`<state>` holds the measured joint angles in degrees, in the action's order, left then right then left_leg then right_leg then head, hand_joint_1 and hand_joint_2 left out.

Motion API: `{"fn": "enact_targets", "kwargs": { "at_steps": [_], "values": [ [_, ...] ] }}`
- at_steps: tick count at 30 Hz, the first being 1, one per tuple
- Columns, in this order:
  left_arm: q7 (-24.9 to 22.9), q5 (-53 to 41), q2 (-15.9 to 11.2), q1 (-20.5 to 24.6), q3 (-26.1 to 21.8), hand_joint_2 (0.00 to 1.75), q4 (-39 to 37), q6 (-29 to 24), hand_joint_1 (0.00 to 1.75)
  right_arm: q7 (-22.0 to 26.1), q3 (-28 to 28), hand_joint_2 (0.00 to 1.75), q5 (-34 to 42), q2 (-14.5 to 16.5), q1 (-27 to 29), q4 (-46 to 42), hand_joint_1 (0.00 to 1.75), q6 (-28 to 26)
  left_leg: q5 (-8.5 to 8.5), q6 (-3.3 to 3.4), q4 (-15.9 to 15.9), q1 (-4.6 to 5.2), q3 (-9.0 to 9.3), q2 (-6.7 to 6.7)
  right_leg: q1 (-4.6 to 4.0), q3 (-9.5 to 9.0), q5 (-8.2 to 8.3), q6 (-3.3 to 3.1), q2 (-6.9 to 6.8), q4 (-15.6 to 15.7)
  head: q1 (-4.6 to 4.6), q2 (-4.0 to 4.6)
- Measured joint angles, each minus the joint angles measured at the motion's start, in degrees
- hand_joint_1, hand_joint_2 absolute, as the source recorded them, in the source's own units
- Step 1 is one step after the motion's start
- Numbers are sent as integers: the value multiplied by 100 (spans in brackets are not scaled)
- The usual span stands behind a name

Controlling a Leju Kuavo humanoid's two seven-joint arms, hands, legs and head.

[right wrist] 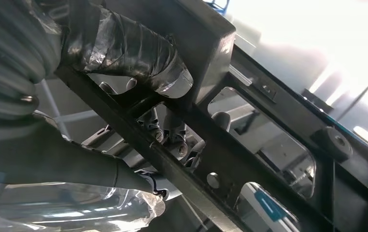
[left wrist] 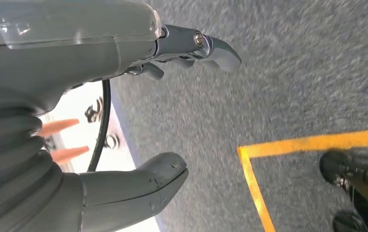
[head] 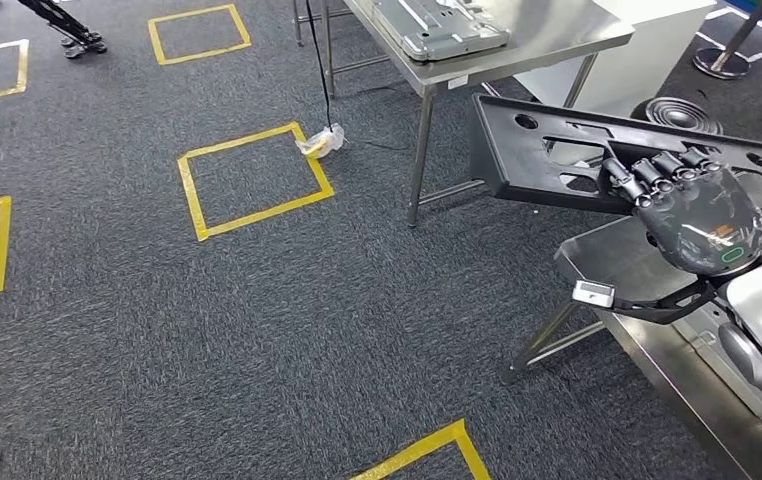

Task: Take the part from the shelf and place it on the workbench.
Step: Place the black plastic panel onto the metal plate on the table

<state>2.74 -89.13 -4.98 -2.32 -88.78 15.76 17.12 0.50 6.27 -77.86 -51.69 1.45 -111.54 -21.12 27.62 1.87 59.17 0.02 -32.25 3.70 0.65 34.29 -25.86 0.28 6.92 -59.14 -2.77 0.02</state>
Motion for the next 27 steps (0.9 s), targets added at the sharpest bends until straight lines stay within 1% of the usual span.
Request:
{"fn": "enact_targets", "kwargs": {
  "at_steps": [1, 2, 3, 4, 5, 6, 7, 8, 11, 12, 13, 15, 16, 17, 18, 19, 20, 21, 22, 23, 24, 25, 26, 27],
  "values": [
    [0, 0, -2, 6, -2, 175, 0, 5, 0, 0, 33, 175, 10, -10, 35, -7, 175, 0, -11, 13, -21, 9, 14, -70, 12, 12, 13, 38, 65, 11, 1, 0],
    [0, 0, -2, 17, -3, 175, 0, 9, 0, 0, 73, 175, 21, -26, 80, -17, 175, -1, -34, 45, -64, 4, 39, -136, 27, 20, 14, 73, 103, 21, 1, 0],
    [0, 0, -2, 30, -3, 175, 0, 14, 0, 0, 121, 175, 30, -40, 128, -29, 175, -3, -64, 80, -121, 3, 62, -205, 29, 42, -16, 98, 42, -11, -2, 0],
    [1, 0, -2, 34, -4, 175, 0, 18, 0, 1, 171, 175, 37, -53, 164, -41, 175, -4, -95, 114, -182, -3, 83, -278, 25, 108, -108, 118, -96, -140, -3, 0],
    [0, 0, -1, 31, -6, 175, 0, 22, 0, 1, 219, 175, 42, -62, 194, -52, 175, -6, -119, 140, -230, -9, 99, -352, 23, 223, -256, 135, -279, -380, -5, 0],
    [-1, 0, -1, 24, -7, 175, 0, 24, 0, 2, 255, 175, 44, -63, 213, -57, 175, -7, -126, 150, -248, -2, 106, -405, 17, 346, -402, 149, -454, -632, -7, 0],
    [-1, 0, 0, 16, -8, 175, 0, 25, 0, 2, 278, 175, 46, -62, 222, -61, 175, -7, -128, 155, -252, -1, 105, -439, 17, 449, -517, 162, -547, -844, -6, 0],
    [-1, 0, 0, 12, -9, 175, 0, 26, 0, 2, 287, 175, 47, -61, 229, -61, 175, -7, -127, 155, -252, -1, 104, -459, 20, 506, -576, 170, -579, -965, -6, 0],
    [-1, 0, 1, 11, -9, 175, 0, 26, 0, 2, 290, 175, 47, -61, 237, -61, 175, -6, -126, 156, -252, -1, 104, -467, 22, 535, -601, 174, -589, -1025, -5, 0],
    [-3, 0, 4, 8, -9, 175, 0, 26, 0, 3, 296, 175, 44, -56, 288, -61, 175, -6, -113, 148, -249, -2, 109, -539, 43, 567, -570, 197, -619, -1091, -4, 0],
    [-4, 0, 8, 5, -10, 175, 1, 27, 0, 4, 316, 175, 41, -49, 348, -66, 175, -6, -67, 103, -222, 5, 126, -665, 54, 426, -428, 205, -738, -826, -4, 0],
    [-8, 0, 16, 5, -12, 175, 3, 28, 0, 4, 361, 175, 32, -35, 479, -78, 175, -4, 35, -7, -175, 20, 183, -944, 67, 130, -133, 190, -915, -269, -3, 0],
    [-8, 0, 19, 12, -13, 175, 4, 28, 0, -1, 381, 175, 30, -33, 512, -86, 175, -1, 79, -63, -157, 28, 219, -1041, 49, -37, -29, 148, -951, 50, -2, 0],
    [-8, 0, 21, 23, -13, 175, 4, 28, 0, -7, 390, 175, 27, -33, 541, -90, 175, 5, 101, -95, -159, 21, 242, -1083, 52, -41, -32, 107, -880, 46, -2, 0],
    [-7, 1, 24, 35, -13, 175, 4, 28, 0, -17, 405, 175, 26, -33, 575, -96, 175, 17, 144, -127, -125, 7, 252, -1043, 57, -50, -32, 69, -820, 52, -2, 0],
    [-5, 2, 28, 44, -14, 175, 4, 28, 0, -29, 426, 175, 26, -33, 599, -100, 175, 34, 242, -151, 3, -10, 214, -925, 64, -62, -28, 27, -762, 61, -2, 0],
    [-3, 3, 31, 46, -15, 175, 4, 29, 0, -44, 444, 175, 26, -32, 616, -103, 175, 56, 391, -169, 238, -26, 116, -764, 72, -75, -24, -12, -709, 69, -2, 0],
    [-2, 5, 33, 41, -17, 175, 4, 30, 0, -61, 460, 175, 27, -31, 633, -105, 175, 80, 577, -174, 586, -36, -43, -590, 64, -78, -25, -40, -657, 69, -1, 0],
    [-2, 7, 36, 29, -19, 175, 4, 30, 0, -75, 467, 175, 28, -28, 653, -104, 175, 104, 763, -169, 1002, -37, -253, -485, 51, -78, -28, -61, -595, 67, -1, 0],
    [-4, 9, 39, 15, -21, 175, 4, 30, 0, -87, 468, 175, 30, -19, 681, -102, 175, 131, 873, -160, 1354, -37, -446, -441, 36, -79, -32, -74, -523, 64, -1, 0],
    [-7, 11, 43, 3, -23, 175, 4, 30, 0, -96, 468, 175, 32, -8, 714, -97, 175, 156, 881, -144, 1555, -34, -575, -420, 21, -82, -36, -82, -448, 59, -1, 0],
    [-12, 13, 46, -5, -26, 175, 4, 30, 0, -104, 470, 175, 33, 8, 749, -88, 175, 184, 763, -118, 1525, -30, -600, -406, 8, -90, -41, -88, -367, 54, -1, 0],
    [-15, 15, 49, -9, -28, 175, 4, 30, 0, -112, 472, 175, 33, 26, 783, -75, 175, 211, 547, -84, 1264, -22, -514, -369, 0, -101, -45, -91, -288, 51, -1, 0],
    [-19, 16, 50, -11, -30, 175, 4, 30, 0, -123, 476, 175, 32, 43, 815, -61, 175, 233, 293, -42, 857, -13, -358, -254, 0, -110, -49, -91, -214, 49, -2, 0]
  ]
}}
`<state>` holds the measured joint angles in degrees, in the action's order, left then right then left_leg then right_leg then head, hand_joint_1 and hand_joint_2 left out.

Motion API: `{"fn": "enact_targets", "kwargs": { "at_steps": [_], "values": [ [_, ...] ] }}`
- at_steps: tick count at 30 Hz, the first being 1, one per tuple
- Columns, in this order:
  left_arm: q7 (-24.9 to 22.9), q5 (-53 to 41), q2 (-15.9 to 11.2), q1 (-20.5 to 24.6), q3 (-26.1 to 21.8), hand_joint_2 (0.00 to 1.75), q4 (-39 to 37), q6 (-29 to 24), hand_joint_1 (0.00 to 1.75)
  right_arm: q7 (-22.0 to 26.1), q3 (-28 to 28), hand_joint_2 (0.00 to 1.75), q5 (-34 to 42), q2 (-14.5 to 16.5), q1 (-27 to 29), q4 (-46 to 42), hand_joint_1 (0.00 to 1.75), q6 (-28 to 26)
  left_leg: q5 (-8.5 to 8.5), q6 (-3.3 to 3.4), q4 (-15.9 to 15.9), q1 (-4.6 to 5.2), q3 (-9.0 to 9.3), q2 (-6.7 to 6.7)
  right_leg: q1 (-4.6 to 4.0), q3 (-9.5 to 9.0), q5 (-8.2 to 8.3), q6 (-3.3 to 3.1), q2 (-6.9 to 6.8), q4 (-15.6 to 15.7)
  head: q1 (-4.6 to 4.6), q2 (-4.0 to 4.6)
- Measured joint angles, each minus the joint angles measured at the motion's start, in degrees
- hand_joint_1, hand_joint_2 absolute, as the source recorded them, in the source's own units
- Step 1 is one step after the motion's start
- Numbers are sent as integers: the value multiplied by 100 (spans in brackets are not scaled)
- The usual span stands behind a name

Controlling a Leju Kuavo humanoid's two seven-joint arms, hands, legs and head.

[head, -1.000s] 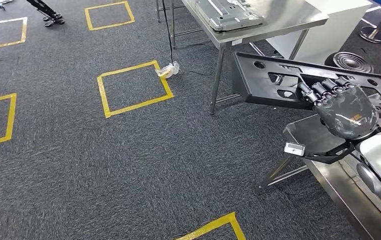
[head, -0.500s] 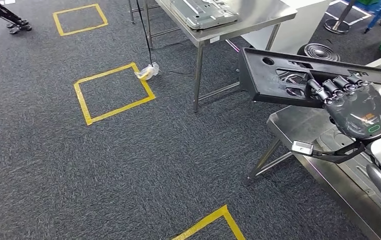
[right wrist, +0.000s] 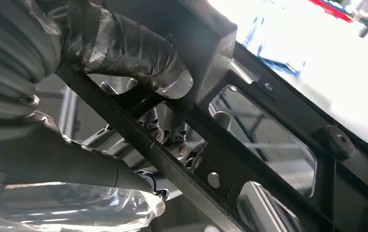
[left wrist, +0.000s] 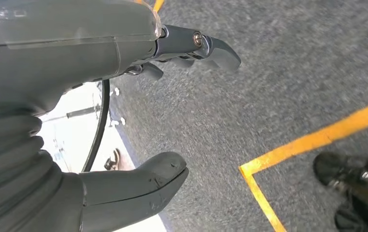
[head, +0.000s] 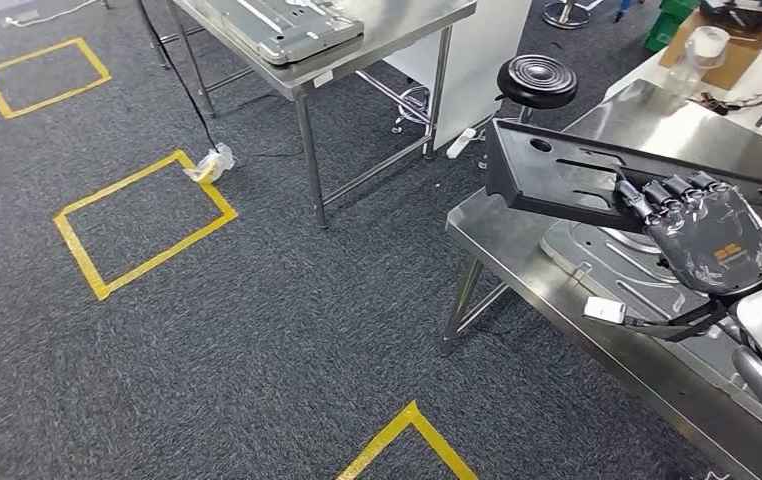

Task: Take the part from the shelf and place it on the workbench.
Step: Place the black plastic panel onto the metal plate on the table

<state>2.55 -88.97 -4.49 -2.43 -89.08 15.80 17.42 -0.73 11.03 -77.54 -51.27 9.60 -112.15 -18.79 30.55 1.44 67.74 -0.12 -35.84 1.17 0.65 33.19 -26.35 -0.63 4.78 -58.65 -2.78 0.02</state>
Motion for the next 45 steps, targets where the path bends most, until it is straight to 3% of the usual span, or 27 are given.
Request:
{"fn": "enact_targets", "kwargs": {
  "at_steps": [2, 3, 4, 5, 6, 8, 9, 10, 12, 13, 14, 16, 18, 21, 22, 24, 25, 27, 28, 29, 31, 33, 36, 45],
  "values": [
    [-10, 5, -2, -8, -6, 175, 9, 0, 0, -31, 5, 175, -13, 40, 58, 42, 175, 32, -316, 67, -692, 5, 278, 312, 3, 11, -4, 25, 146, -13, -1, 0],
    [-14, 8, -3, -14, -9, 175, 14, 1, 0, -51, 8, 175, -23, 60, 90, 67, 175, 44, -365, 80, -857, 11, 346, 404, 17, 30, 0, 54, 220, -15, -1, 0],
    [-17, 13, -4, -18, -11, 175, 19, 3, 0, -69, 8, 175, -33, 81, 123, 97, 175, 56, -359, 83, -902, 18, 370, 400, 34, 51, 11, 92, 299, -10, 1, 0],
    [-14, 18, -3, -19, -11, 175, 21, 6, 0, -84, 10, 175, -39, 96, 155, 127, 175, 70, -376, 87, -939, 23, 389, 312, 48, 70, 27, 137, 373, 8, 1, 0],
    [-9, 23, -1, -13, -11, 175, 25, 12, 0, -96, 16, 175, -42, 114, 195, 163, 175, 86, -401, 106, -993, 24, 417, 229, 60, 82, 26, 171, 331, 4, -1, 0],
    [8, 35, 5, -7, -12, 175, 32, 25, 0, -117, 30, 175, -44, 150, 227, 240, 175, 117, -455, 159, -1121, 11, 474, 61, 44, 199, -128, 218, -2, -218, -4, 0],
    [14, 44, 10, -11, -13, 175, 34, 32, 0, -130, 36, 175, -45, 180, 237, 283, 175, 129, -467, 177, -1157, 9, 492, -23, 46, 329, -287, 236, -223, -494, -4, 0],
    [19, 52, 17, -21, -13, 175, 34, 35, 0, -142, 38, 175, -49, 210, 239, 323, 175, 141, -464, 188, -1167, 11, 496, -96, 49, 493, -457, 262, -354, -820, -4, 0],
    [21, 72, 32, -33, -15, 175, 36, 44, 0, -160, 37, 175, -68, 299, 283, 420, 175, 163, -444, 182, -1159, 10, 497, -257, 86, 784, -643, 323, -433, -1391, -3, 0],
    [22, 78, 40, -34, -15, 175, 37, 49, 0, -167, 36, 175, -81, 343, 304, 468, 175, 173, -428, 170, -1147, 6, 498, -337, 107, 798, -585, 351, -453, -1415, -4, 0],
    [25, 85, 49, -32, -16, 175, 38, 56, 0, -177, 35, 175, -93, 386, 320, 516, 175, 179, -405, 152, -1127, -1, 501, -418, 127, 707, -440, 379, -492, -1240, -4, 0],
    [29, 99, 58, -26, -15, 175, 51, 66, 0, -199, 33, 175, -115, 455, 326, 600, 175, 180, -336, 92, -1060, -3, 511, -556, 138, 302, -104, 406, -706, -494, -3, 0],
    [29, 120, 66, -25, -15, 175, 75, 73, 0, -226, 23, 175, -148, 525, 328, 693, 175, 180, -259, 11, -995, 16, 536, -669, 112, 78, 5, 344, -844, -71, -1, 0],
    [28, 151, 76, -4, -16, 175, 95, 83, 0, -286, 9, 175, -259, 602, 323, 838, 175, 180, -190, -98, -981, 20, 603, -800, 103, 81, -11, 197, -699, -63, 0, 0],
    [27, 160, 78, 6, -16, 175, 100, 86, 0, -304, 8, 175, -294, 611, 304, 879, 175, 181, -132, -131, -928, 7, 595, -739, 111, 76, -7, 153, -658, -60, -1, 0],
    [27, 162, 79, 13, -16, 175, 108, 89, 0, -319, -15, 175, -332, 617, 203, 974, 175, 190, 161, -169, -487, -21, 417, -447, 118, 79, 8, 79, -584, -45, 2, 0],
    [27, 156, 79, 12, -16, 175, 111, 90, 0, -318, -40, 175, -334, 618, 120, 1043, 175, 202, 367, -173, -98, -27, 226, -291, 106, 89, 11, 54, -547, -46, 1, 0],
    [27, 140, 79, 5, -16, 175, 111, 95, 0, -315, -128, 175, -328, 621, -91, 1237, 175, 231, 623, -155, 610, -23, -153, -167, 70, 103, 16, 30, -461, -50, 2, 0],
    [27, 134, 79, 3, -16, 175, 111, 97, 0, -314, -179, 175, -325, 621, -196, 1345, 175, 242, 581, -130, 708, -16, -228, -155, 47, 102, 17, 24, -421, -53, 1, 0],
    [32, 131, 79, 2, -16, 175, 111, 99, 0, -312, -232, 175, -324, 622, -304, 1451, 175, 251, 419, -90, 556, -3, -184, -152, 25, 97, 16, 21, -387, -56, 1, 0],
    [49, 127, 70, 4, -16, 175, 112, 103, 0, -306, -329, 175, -339, 622, -501, 1626, 175, 270, -21, 27, -215, 44, 134, -138, -7, 83, 14, 19, -337, -59, 0, 0],
    [66, 124, 55, 9, -16, 175, 113, 104, 0, -290, -431, 175, -390, 622, -707, 1783, 175, 304, -271, 92, -816, 79, 377, -146, -33, 82, 9, 31, -308, -69, -1, 0],
    [39, 98, 48, 16, -16, 175, 114, 101, 0, -253, -629, 175, -485, 622, -987, 2017, 175, 379, -313, 33, -946, 94, 407, -166, -37, 92, -5, 50, -311, -82, -1, 0],
    [-74, 15, 60, 31, -16, 175, 114, 105, 0, -244, -1282, 175, -602, 624, -1640, 2473, 175, 465, -333, 73, -937, 124, 394, -145, -8, 86, 31, 104, -338, -46, -2, 0]
  ]
}}
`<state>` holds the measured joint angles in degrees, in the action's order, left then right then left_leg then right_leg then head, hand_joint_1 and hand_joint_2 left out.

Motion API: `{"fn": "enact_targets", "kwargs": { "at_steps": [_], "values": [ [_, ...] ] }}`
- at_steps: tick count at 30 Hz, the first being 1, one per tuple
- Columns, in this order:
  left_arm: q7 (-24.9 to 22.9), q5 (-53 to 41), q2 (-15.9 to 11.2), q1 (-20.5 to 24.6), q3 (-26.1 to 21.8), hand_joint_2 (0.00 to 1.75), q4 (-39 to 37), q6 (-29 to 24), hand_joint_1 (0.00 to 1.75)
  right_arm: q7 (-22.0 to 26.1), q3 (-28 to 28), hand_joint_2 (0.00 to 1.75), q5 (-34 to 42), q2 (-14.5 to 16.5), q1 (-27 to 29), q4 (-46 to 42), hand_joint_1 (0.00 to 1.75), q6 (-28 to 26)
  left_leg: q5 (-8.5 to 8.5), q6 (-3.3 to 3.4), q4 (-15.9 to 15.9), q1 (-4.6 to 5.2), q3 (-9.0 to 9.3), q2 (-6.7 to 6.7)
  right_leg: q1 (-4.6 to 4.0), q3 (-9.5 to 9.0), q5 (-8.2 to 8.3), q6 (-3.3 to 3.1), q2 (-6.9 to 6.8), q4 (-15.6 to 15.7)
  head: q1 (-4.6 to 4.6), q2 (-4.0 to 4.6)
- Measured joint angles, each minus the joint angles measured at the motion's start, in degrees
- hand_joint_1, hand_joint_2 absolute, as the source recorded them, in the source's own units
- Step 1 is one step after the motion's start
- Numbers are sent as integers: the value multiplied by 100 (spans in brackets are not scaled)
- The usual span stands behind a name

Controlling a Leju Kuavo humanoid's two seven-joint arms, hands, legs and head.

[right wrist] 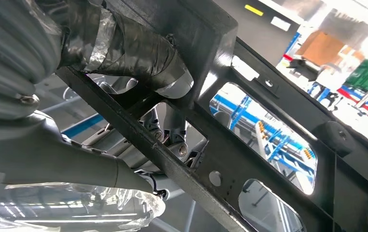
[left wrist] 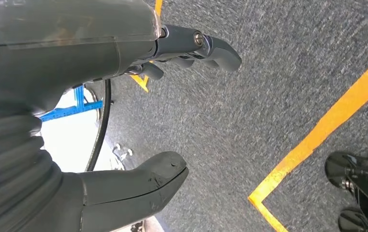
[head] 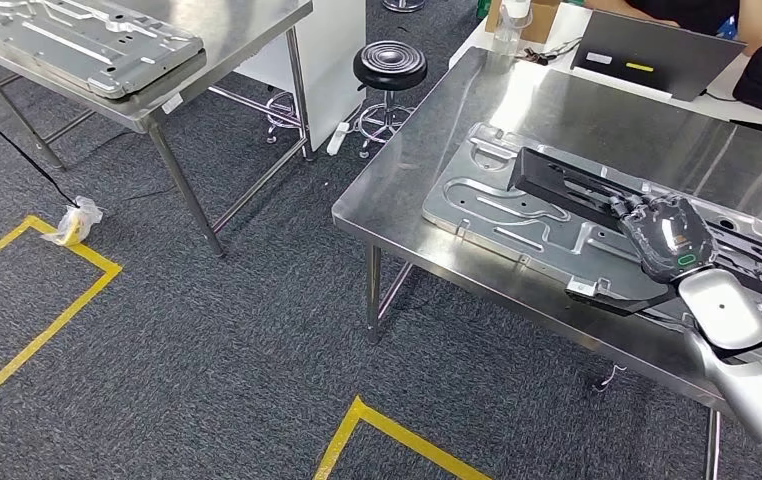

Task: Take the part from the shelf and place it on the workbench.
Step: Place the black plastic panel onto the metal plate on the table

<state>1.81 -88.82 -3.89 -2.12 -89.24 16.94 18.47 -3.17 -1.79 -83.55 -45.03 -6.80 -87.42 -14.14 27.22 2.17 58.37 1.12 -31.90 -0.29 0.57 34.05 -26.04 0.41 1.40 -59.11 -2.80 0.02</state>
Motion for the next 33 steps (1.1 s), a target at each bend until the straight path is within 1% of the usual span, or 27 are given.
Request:
{"fn": "enact_targets", "kwargs": {
  "at_steps": [5, 16, 19, 21, 22, 23, 24, 25, 26, 27, 28, 29, 30, 31, 32, 33],
  "values": [
    [-19, 4, 0, 6, 0, 175, 0, 0, 0, -6, -243, 175, 2, -1, -202, 130, 175, 7, 7, 14, 1, 3, -8, 5, 3, 1, -4, 7, -5, 2, 0, 0],
    [-20, 77, 0, 5, 0, 175, 0, 8, 0, -45, -522, 175, 93, -2, -321, 207, 175, 34, 14, 29, 22, 11, -19, 25, 32, 2, -1, 30, -14, 6, 0, 0],
    [-20, 96, 0, 5, 0, 175, 0, 8, 0, -50, -579, 175, 115, -7, -357, 220, 175, 55, 15, 65, 28, 29, -23, 27, 47, 1, 10, 61, -13, 18, 1, 0],
    [-20, 108, 3, 6, 0, 175, 0, 8, 0, -55, -591, 175, 128, -40, -362, 219, 175, 65, -26, 112, -44, 13, 13, 20, 45, -8, 9, 98, -13, 31, 1, 0],
    [-19, 112, 6, 6, 0, 175, 0, 9, 0, -57, -592, 175, 138, -66, -365, 218, 175, 69, -59, 142, -102, -4, 43, 11, 43, 9, -32, 115, -25, -12, 0, 0],
    [-19, 114, 10, 4, 0, 175, 0, 9, 0, -60, -592, 175, 154, -91, -372, 216, 175, 72, -93, 168, -157, -21, 70, 0, 40, 82, -141, 130, -39, -172, -1, 0],
    [-19, 117, 14, 2, 0, 175, 0, 11, 0, -62, -592, 175, 173, -113, -381, 216, 175, 76, -116, 184, -187, -34, 85, -10, 53, 211, -302, 143, -57, -449, -1, 0],
    [-19, 120, 19, -1, 0, 175, 0, 14, 0, -64, -593, 175, 190, -126, -388, 218, 175, 80, -120, 192, -196, -35, 87, -18, 61, 384, -481, 163, -70, -805, -1, 0],
    [-19, 124, 25, -2, 0, 175, 0, 18, 0, -66, -595, 175, 206, -134, -385, 221, 175, 85, -116, 191, -192, -38, 84, -24, 78, 564, -626, 186, -78, -1163, -1, 0],
    [-19, 127, 33, -4, 0, 175, 0, 21, 0, -65, -599, 175, 215, -138, -372, 225, 175, 88, -106, 181, -183, -43, 85, -26, 100, 681, -670, 210, -86, -1386, -1, 0],
    [-20, 128, 43, -5, 0, 175, 0, 23, 0, -63, -601, 175, 222, -139, -357, 229, 175, 92, -89, 164, -167, -53, 87, -28, 123, 705, -604, 235, -98, -1408, -1, 0],
    [-20, 130, 51, -5, 0, 175, 0, 24, 0, -62, -603, 175, 227, -143, -346, 231, 175, 94, -66, 137, -140, -71, 90, -27, 148, 618, -439, 263, -115, -1208, -1, 1],
    [-19, 130, 57, -6, 0, 175, 0, 24, 0, -60, -604, 175, 233, -150, -342, 232, 175, 95, -31, 101, -100, -92, 93, -27, 175, 448, -238, 296, -140, -837, -1, 1],
    [-19, 131, 53, -5, 0, 175, 5, 22, 0, -60, -605, 175, 238, -154, -344, 234, 175, 98, 10, 56, -53, -100, 86, -24, 181, 278, -100, 319, -155, -492, -3, 1],
    [-18, 131, 53, -5, 0, 175, 10, 20, 0, -59, -606, 175, 248, -167, -346, 235, 175, 102, 51, 10, -5, -103, 77, -21, 176, 151, -20, 303, -152, -232, -1, 1],
    [-16, 132, 51, -5, 0, 175, 15, 19, 0, -56, -608, 175, 262, -177, -339, 236, 175, 107, 83, -30, 29, -97, 69, -19, 164, 91, -14, 268, -144, -104, -1, 0]
  ]
}}
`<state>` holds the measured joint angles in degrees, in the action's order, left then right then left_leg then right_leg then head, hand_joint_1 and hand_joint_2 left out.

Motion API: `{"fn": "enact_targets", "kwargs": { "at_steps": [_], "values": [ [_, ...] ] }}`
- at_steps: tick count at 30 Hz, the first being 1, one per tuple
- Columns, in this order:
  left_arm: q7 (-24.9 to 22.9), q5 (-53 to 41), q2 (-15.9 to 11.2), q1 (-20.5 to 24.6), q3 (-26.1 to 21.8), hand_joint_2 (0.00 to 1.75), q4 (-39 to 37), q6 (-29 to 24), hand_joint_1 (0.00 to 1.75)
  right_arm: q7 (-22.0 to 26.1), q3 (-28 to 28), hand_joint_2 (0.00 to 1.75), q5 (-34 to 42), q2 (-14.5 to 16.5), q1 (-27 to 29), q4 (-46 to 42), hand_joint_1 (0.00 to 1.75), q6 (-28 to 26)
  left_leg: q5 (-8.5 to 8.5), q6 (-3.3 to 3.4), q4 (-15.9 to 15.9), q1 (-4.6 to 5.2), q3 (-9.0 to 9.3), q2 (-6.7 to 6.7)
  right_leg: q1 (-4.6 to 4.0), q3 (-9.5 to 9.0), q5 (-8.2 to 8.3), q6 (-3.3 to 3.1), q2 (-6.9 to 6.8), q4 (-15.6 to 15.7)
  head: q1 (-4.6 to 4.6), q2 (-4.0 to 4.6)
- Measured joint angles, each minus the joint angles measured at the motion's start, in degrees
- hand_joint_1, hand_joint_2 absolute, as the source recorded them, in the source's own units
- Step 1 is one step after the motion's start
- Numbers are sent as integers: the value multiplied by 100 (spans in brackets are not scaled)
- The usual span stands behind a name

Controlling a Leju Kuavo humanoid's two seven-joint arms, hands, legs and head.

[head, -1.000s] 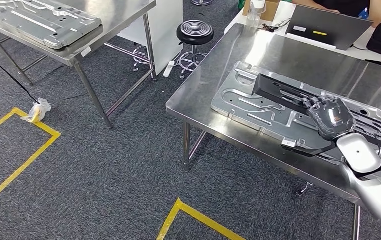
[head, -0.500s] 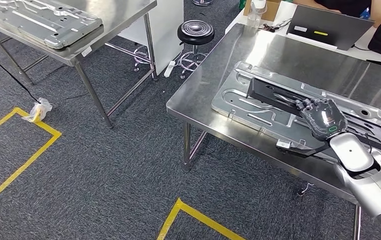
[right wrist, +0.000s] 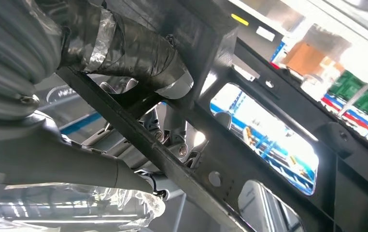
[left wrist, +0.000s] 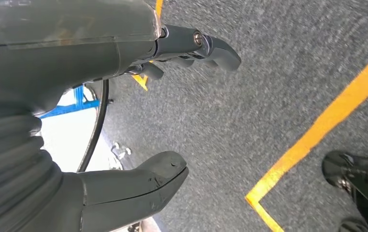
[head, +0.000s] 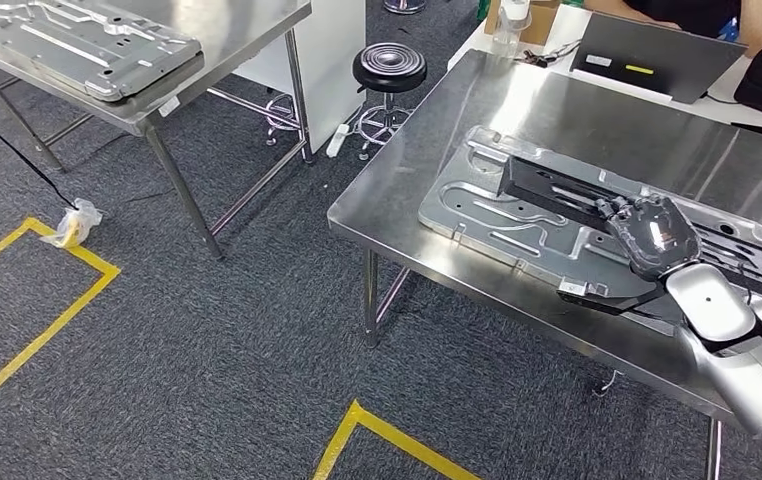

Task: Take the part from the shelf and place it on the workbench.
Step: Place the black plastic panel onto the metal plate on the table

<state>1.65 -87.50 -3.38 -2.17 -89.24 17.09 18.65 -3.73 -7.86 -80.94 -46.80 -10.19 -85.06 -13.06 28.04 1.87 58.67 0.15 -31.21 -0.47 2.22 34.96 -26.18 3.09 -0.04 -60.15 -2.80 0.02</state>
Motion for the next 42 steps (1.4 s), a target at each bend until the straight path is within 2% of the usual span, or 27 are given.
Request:
{"fn": "enact_targets", "kwargs": {
  "at_steps": [3, 5, 6, 8, 9, 10, 11, 13, 14, 15, 17, 20, 21, 22, 24, 25, 26, 28, 29, 30, 31, 33, 34, 36, 38, 39, 42],
  "values": [
    [4, 2, 7, -7, 0, 175, 7, -2, 0, 11, -3, 175, 46, -27, 30, -4, 175, 13, 52, -89, 16, 1, 5, -1, -24, -8, -54, -165, 35, -5, 2, 0],
    [5, 3, 8, -2, 0, 175, 7, -3, 0, 14, -3, 175, 58, -50, 29, -15, 175, 14, 198, -146, 237, -18, -75, 4, -24, -35, -71, -252, 38, 3, 3, 0],
    [5, 5, 8, 0, 0, 175, 7, -3, 0, 14, -3, 175, 60, -62, 28, -21, 175, 14, 347, -168, 525, -27, -212, 8, -30, -51, -83, -288, 37, 9, 3, 0],
    [5, 10, 13, -1, 0, 175, 7, -3, 0, 15, -3, 175, 62, -75, 32, -25, 175, 15, 672, -182, 1317, -31, -647, 11, -64, -72, -111, -337, 37, 5, 3, 0],
    [5, 13, 17, -5, 0, 175, 7, -2, 0, 16, -3, 175, 62, -74, 37, -25, 175, 16, 733, -174, 1610, -29, -833, 11, -86, -85, -125, -355, 41, 2, 3, 0],
    [5, 15, 21, -8, 0, 175, 7, -2, 0, 17, -3, 175, 63, -74, 41, -25, 175, 17, 676, -151, 1708, -24, -931, 12, -110, -103, -140, -368, 46, 0, 3, 0],
    [5, 17, 25, -12, 0, 175, 7, -1, 0, 17, -3, 175, 64, -74, 44, -25, 175, 18, 504, -111, 1569, -12, -914, 14, -133, -129, -159, -378, 54, -1, 3, 0],
    [7, 24, 23, -18, 0, 175, 10, -2, 0, 17, -3, 175, 67, -73, 45, -25, 175, 19, 37, 24, 825, 40, -634, 32, -165, -191, -198, -387, 67, 4, 1, 0],
    [7, 28, 20, -19, 0, 175, 14, -2, 0, 17, -3, 175, 67, -70, 43, -24, 175, 19, -118, 90, 470, 68, -482, 37, -177, -212, -215, -381, 75, 7, 1, 0],
    [8, 34, 17, -21, 0, 175, 20, -3, 0, 17, -3, 175, 68, -67, 43, -23, 175, 20, -196, 139, 236, 93, -378, 37, -176, -221, -224, -363, 81, 13, 1, 0],
    [9, 44, 13, -25, 0, 175, 29, -4, 0, 23, -3, 175, 70, -61, 46, -23, 175, 28, -203, 174, 93, 123, -315, 24, -160, -225, -228, -306, 88, 41, 2, 0],
    [15, 52, 10, -24, 0, 175, 35, -3, 0, 31, -3, 175, 87, -93, 49, -31, 175, 38, -279, 199, -143, 94, -174, 6, -149, -231, -305, -218, 72, -11, 2, 0],
    [17, 53, 11, -24, 0, 175, 35, 1, 0, 29, -3, 175, 95, -105, 37, -32, 175, 42, -304, 206, -222, 77, -116, 0, -148, -153, -411, -197, 64, -194, 1, 0],
    [18, 53, 16, -24, 0, 175, 35, 5, 0, 29, -3, 175, 103, -108, 26, -30, 175, 48, -308, 212, -260, 72, -79, -3, -134, 0, -555, -177, 56, -500, -2, 0],
    [19, 53, 28, -23, 0, 175, 35, 10, 0, 33, -8, 175, 120, -108, 23, -25, 175, 65, -280, 215, -267, 66, -46, -4, -102, 383, -790, -122, 47, -1164, -1, 0],
    [19, 53, 36, -24, 0, 175, 35, 13, 0, 38, -15, 175, 128, -107, 33, -20, 175, 73, -255, 206, -256, 62, -32, -4, -77, 511, -785, -90, 40, -1339, -1, 0],
    [19, 53, 44, -26, 0, 175, 35, 14, 0, 41, -24, 175, 134, -105, 42, -14, 175, 79, -224, 188, -233, 53, -17, -3, -50, 529, -659, -59, 30, -1290, 0, 0],
    [19, 53, 52, -29, 0, 175, 35, 15, 0, 42, -37, 175, 141, -105, 46, -7, 175, 84, -125, 124, -140, 25, 11, -1, 1, 281, -235, 14, -4, -662, 1, 0],
    [19, 53, 51, -26, 0, 175, 40, 15, 0, 42, -43, 175, 144, -100, 40, -2, 175, 89, -67, 81, -73, 20, 11, 2, 2, 137, -91, 30, -14, -328, -1, 0],
    [19, 53, 48, -23, 0, 175, 46, 15, 0, 42, -49, 175, 148, -98, 36, 4, 175, 97, -21, 42, -21, 21, 4, 6, -4, 38, -29, 10, -14, -114, -1, 0],
    [19, 53, 46, -22, 0, 175, 52, 16, 0, 43, -55, 175, 154, -96, 39, 13, 175, 108, 10, 9, 13, 27, -6, 8, -18, 4, -50, -27, -8, -44, 0, 0],
    [18, 55, 50, -20, 0, 175, 58, 19, 0, 46, -63, 175, 169, -98, 54, 33, 175, 130, 35, -30, 30, 31, -3, 8, -34, 10, -73, -138, 15, -55, 2, 0],
    [23, 63, 53, -20, 0, 175, 58, 27, 0, 45, -64, 175, 176, -99, 62, 44, 175, 139, 49, -50, 40, 26, 1, 7, -38, 6, -81, -168, 17, -53, 2, 0],
    [45, 88, 51, -17, 0, 175, 59, 54, 0, 42, -68, 175, 187, -102, 56, 68, 175, 158, 67, -16, 38, 21, 16, 9, -41, -17, -93, -208, 21, -50, 2, 0],
    [82, 122, 46, -16, 0, 175, 59, 86, 0, 41, -74, 175, 207, -102, 53, 98, 175, 183, 70, 77, 10, 24, 36, 9, -51, -32, -108, -220, 24, -50, 2, 0],
    [96, 143, 46, -16, 0, 175, 59, 97, 0, 41, -80, 131, 220, -101, 53, 117, 131, 196, 75, 106, -1, 26, 44, 9, -55, -33, -112, -227, 26, -50, 2, 0],
    [93, 224, 47, -18, 0, 175, 59, 103, 0, 41, -98, 0, 241, -86, 51, 197, 0, 224, 70, 110, -16, 20, 49, 9, -73, -35, -124, -245, 23, -50, 3, 0]
  ]
}}
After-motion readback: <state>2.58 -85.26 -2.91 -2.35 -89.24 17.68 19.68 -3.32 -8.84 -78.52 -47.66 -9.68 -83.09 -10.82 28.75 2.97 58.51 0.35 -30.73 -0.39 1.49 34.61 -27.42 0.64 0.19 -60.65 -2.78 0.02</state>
